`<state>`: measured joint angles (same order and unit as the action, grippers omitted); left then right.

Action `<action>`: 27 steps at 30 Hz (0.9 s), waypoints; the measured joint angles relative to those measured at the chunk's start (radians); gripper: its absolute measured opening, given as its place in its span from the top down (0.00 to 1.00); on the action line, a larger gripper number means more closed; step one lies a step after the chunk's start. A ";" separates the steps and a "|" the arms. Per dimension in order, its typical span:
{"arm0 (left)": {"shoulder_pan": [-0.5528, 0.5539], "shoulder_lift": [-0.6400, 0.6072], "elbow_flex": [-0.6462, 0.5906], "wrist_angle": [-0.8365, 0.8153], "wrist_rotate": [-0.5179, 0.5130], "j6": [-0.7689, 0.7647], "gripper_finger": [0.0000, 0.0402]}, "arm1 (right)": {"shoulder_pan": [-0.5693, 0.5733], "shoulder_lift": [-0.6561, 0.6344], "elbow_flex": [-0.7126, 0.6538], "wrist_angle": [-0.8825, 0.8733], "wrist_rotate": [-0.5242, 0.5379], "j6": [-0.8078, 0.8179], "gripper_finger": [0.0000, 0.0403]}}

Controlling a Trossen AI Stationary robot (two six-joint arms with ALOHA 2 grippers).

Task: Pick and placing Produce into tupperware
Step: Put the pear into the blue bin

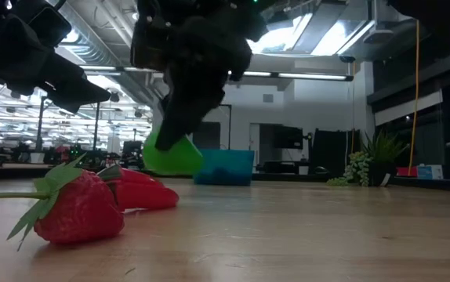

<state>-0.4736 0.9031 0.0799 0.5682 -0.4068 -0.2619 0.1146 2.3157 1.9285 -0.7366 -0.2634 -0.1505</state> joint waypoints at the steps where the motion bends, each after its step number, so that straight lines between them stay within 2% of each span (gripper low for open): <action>1: 0.000 0.000 0.000 0.000 0.000 0.000 0.30 | -0.001 0.000 0.016 -0.018 0.000 0.000 0.46; 16: 0.000 0.000 0.000 0.000 0.000 0.001 0.30 | -0.013 0.000 0.255 -0.358 0.224 0.084 0.46; 27: 0.000 0.000 0.000 0.000 0.000 0.002 0.30 | -0.012 0.000 0.276 -0.536 0.380 0.162 0.46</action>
<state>-0.4740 0.9031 0.0799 0.5678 -0.4066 -0.2604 0.1021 2.3157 2.2047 -1.2728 0.1161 0.0115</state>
